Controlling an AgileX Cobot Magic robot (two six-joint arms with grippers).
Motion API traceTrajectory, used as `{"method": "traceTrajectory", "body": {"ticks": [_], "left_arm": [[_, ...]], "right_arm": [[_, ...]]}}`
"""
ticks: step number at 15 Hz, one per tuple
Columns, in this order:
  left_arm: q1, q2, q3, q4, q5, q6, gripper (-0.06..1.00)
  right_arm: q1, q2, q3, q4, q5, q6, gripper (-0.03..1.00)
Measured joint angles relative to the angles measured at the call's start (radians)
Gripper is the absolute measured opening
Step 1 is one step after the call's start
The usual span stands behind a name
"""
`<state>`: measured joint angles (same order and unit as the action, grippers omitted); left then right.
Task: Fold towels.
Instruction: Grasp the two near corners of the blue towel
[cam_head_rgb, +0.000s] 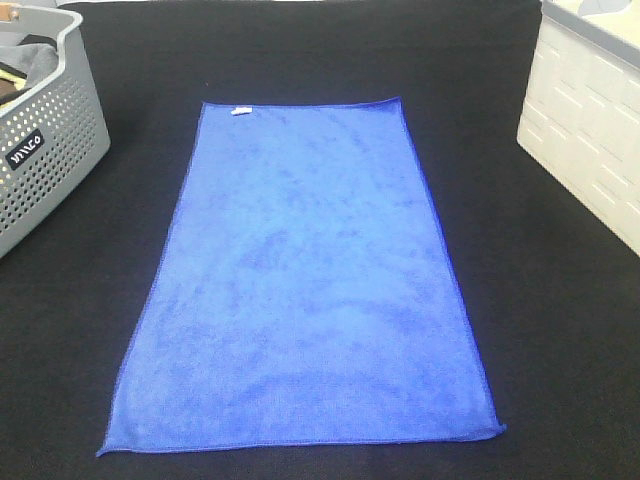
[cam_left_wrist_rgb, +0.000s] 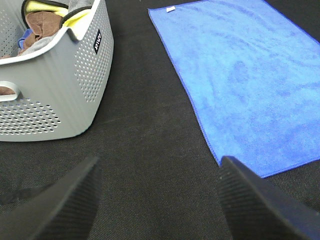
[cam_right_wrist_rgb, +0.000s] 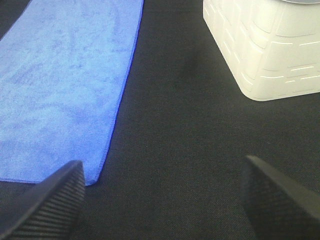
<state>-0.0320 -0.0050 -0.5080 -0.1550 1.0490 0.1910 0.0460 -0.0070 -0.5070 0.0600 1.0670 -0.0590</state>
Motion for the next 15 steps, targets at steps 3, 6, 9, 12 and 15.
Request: {"method": "traceTrajectory", "body": {"ticks": [3, 6, 9, 12, 15], "left_arm": [[0.0, 0.0, 0.0, 0.0, 0.0, 0.0, 0.64], [0.0, 0.0, 0.0, 0.0, 0.0, 0.0, 0.64], [0.0, 0.0, 0.0, 0.0, 0.0, 0.0, 0.64], [0.0, 0.0, 0.0, 0.0, 0.0, 0.0, 0.64], [0.0, 0.0, 0.0, 0.0, 0.0, 0.0, 0.64]], "right_arm": [[0.0, 0.0, 0.0, 0.0, 0.0, 0.0, 0.79], [0.0, 0.0, 0.0, 0.0, 0.0, 0.0, 0.79], [0.0, 0.0, 0.0, 0.0, 0.0, 0.0, 0.79], [0.0, 0.0, 0.0, 0.0, 0.0, 0.0, 0.79], [0.0, 0.0, 0.0, 0.0, 0.0, 0.0, 0.79]]}}
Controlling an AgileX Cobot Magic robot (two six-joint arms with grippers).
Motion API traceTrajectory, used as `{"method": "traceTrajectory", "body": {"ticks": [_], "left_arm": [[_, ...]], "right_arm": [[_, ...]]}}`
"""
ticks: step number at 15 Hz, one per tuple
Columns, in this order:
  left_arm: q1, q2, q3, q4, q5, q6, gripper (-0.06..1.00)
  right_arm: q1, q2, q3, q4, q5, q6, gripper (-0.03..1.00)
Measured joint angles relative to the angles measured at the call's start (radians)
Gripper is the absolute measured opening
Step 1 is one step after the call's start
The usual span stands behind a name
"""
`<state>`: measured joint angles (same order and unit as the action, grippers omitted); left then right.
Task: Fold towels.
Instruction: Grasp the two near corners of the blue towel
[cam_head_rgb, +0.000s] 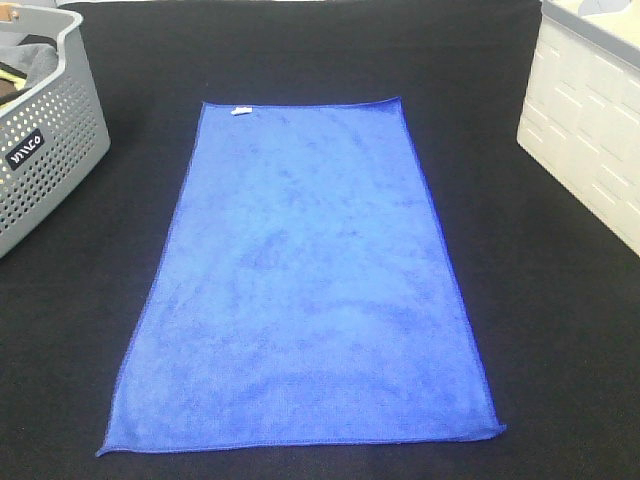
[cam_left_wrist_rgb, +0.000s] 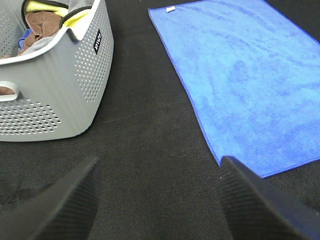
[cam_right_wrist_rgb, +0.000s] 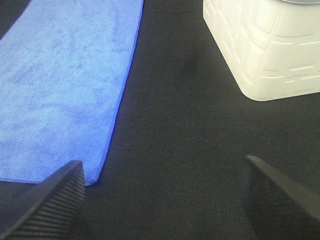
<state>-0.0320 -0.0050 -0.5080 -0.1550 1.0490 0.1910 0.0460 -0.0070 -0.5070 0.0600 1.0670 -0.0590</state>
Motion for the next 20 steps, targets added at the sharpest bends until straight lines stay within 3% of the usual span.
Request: {"method": "traceTrajectory", "body": {"ticks": [20], "left_arm": [[0.0, 0.0, 0.0, 0.0, 0.0, 0.0, 0.64]], "right_arm": [[0.0, 0.0, 0.0, 0.0, 0.0, 0.0, 0.79]]}}
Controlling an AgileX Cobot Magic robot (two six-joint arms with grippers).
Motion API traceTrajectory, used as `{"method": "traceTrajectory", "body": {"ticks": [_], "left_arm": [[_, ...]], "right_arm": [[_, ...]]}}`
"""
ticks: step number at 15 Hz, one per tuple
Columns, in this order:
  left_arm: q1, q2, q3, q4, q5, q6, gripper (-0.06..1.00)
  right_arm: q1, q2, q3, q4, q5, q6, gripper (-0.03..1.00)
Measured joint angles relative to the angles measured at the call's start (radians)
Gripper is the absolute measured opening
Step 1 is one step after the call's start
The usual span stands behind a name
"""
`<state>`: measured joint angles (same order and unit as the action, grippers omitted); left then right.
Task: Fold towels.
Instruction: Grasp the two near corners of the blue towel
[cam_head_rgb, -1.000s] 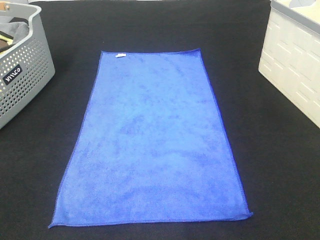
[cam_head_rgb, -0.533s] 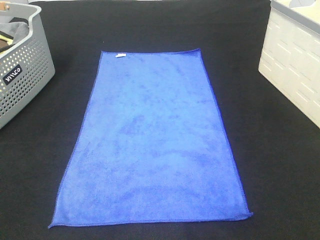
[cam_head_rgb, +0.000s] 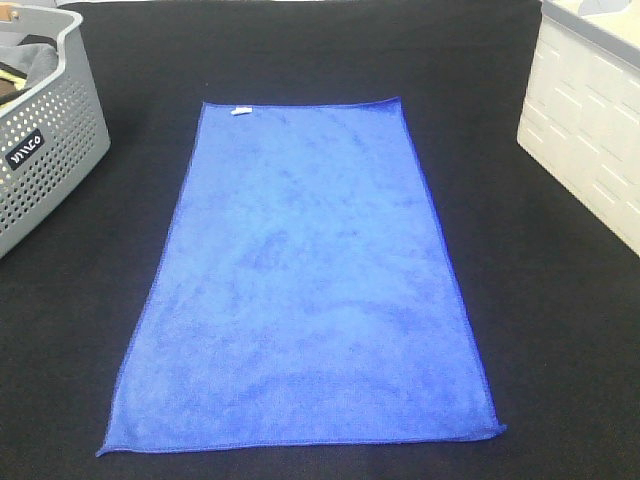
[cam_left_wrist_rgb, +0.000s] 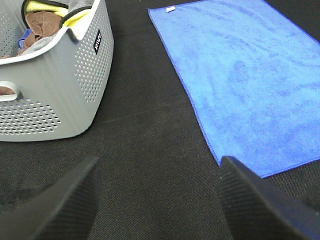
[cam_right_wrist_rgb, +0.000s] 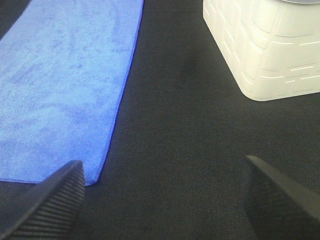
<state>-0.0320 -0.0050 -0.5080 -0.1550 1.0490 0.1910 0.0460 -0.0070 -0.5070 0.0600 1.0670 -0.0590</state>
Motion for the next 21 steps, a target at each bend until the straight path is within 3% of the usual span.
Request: {"method": "traceTrajectory", "body": {"ticks": [18, 21], "left_arm": [[0.0, 0.0, -0.003, 0.0, -0.003, 0.0, 0.64], [0.0, 0.019, -0.023, -0.001, -0.107, -0.043, 0.64]], "right_arm": [[0.0, 0.0, 0.0, 0.0, 0.0, 0.0, 0.79], [0.0, 0.058, -0.022, 0.008, -0.016, 0.0, 0.78]]}}
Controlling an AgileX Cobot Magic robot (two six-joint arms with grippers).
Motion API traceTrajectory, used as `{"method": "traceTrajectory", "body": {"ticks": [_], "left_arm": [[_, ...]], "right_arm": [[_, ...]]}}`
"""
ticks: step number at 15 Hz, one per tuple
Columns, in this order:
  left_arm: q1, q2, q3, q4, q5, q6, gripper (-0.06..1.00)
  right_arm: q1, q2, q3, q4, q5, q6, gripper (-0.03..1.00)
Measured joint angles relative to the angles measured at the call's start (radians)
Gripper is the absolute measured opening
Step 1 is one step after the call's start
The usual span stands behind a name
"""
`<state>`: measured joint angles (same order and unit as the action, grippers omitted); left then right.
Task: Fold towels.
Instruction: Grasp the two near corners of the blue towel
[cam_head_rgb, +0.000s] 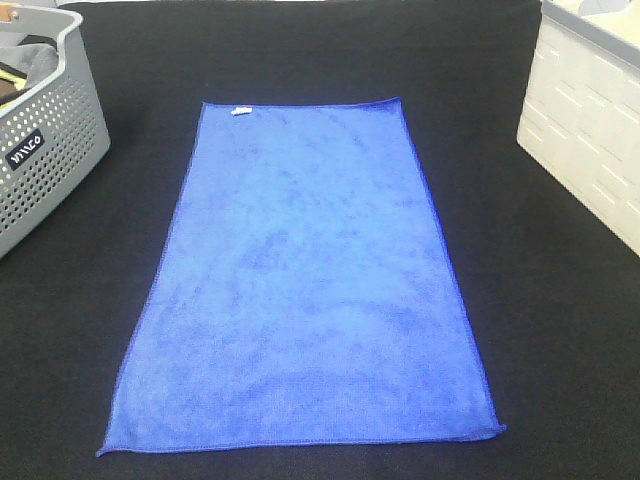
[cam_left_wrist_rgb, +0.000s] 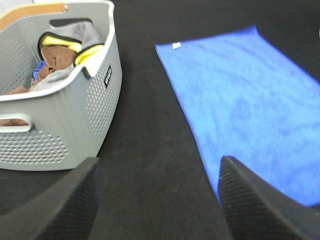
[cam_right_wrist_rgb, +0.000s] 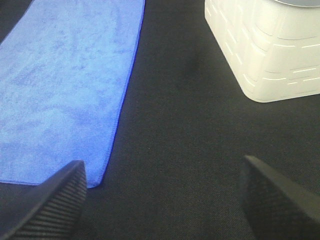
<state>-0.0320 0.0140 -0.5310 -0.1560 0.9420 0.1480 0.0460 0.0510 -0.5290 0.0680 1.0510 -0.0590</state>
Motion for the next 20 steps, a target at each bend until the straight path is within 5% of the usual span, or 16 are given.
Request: {"method": "traceTrajectory", "body": {"ticks": [3, 8, 13, 20], "left_arm": [[0.0, 0.206, -0.001, -0.044, -0.103, -0.103, 0.64], [0.0, 0.619, -0.001, -0.267, -0.132, -0.098, 0.64], [0.0, 1.063, -0.003, -0.391, -0.177, 0.05, 0.64], [0.0, 1.381, -0.003, -0.574, -0.339, 0.249, 0.64]], "right_arm": [[0.0, 0.279, -0.075, 0.059, -0.009, 0.0, 0.77], [0.0, 0.677, -0.124, 0.187, -0.015, -0.044, 0.76], [0.0, 1.04, -0.125, 0.327, -0.166, -0.178, 0.76], [0.0, 1.343, -0.125, 0.51, -0.302, -0.283, 0.76]]}}
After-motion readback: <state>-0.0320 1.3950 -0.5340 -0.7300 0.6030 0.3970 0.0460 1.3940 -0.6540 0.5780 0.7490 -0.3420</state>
